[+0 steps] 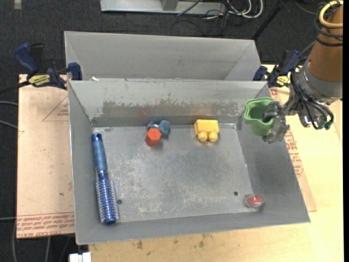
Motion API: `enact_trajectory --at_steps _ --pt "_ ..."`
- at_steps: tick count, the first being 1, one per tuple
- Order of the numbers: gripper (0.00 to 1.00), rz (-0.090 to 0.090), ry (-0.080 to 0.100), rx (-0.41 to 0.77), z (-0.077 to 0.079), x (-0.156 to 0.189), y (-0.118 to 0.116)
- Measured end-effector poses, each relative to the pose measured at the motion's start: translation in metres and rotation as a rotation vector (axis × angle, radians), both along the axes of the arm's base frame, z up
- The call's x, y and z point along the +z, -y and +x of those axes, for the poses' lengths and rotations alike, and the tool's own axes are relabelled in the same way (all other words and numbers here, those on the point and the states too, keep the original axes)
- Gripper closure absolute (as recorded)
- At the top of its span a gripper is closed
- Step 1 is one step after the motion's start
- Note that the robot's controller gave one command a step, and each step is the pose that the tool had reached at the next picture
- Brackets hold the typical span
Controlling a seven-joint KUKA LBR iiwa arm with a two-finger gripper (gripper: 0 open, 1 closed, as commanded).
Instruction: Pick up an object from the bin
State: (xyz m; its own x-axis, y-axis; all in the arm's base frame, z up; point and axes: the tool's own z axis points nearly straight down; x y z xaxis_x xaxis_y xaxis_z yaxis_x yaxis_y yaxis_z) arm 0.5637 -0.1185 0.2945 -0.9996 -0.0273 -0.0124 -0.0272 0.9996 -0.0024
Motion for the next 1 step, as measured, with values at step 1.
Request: enact_trajectory --at_steps 1 --pt "1.0 0.001 -0.002 0.097 0.0204 0.0606 -0.0325"
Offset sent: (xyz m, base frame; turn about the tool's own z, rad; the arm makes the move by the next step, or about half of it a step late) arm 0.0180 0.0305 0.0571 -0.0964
